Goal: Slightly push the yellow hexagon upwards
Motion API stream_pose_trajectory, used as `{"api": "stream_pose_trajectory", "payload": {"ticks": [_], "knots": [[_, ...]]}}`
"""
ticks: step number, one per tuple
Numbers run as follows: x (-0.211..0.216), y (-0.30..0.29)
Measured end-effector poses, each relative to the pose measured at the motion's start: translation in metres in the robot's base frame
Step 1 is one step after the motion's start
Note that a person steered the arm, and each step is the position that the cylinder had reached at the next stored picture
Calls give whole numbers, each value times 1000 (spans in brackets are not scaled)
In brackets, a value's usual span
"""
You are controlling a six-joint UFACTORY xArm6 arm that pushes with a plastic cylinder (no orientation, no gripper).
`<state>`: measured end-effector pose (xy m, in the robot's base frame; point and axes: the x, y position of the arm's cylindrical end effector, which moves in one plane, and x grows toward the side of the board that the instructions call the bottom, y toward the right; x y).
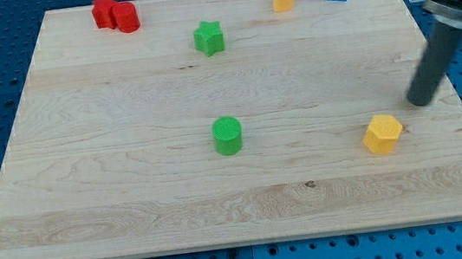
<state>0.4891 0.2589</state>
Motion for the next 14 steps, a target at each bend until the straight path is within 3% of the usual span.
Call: {"api": "stream_pose_trajectory", "payload": {"ticks": [1,2,3,4,6,14], "knots": [[66,15],[96,-7],[88,-59],[86,-66],[65,-74],[59,-80]]}}
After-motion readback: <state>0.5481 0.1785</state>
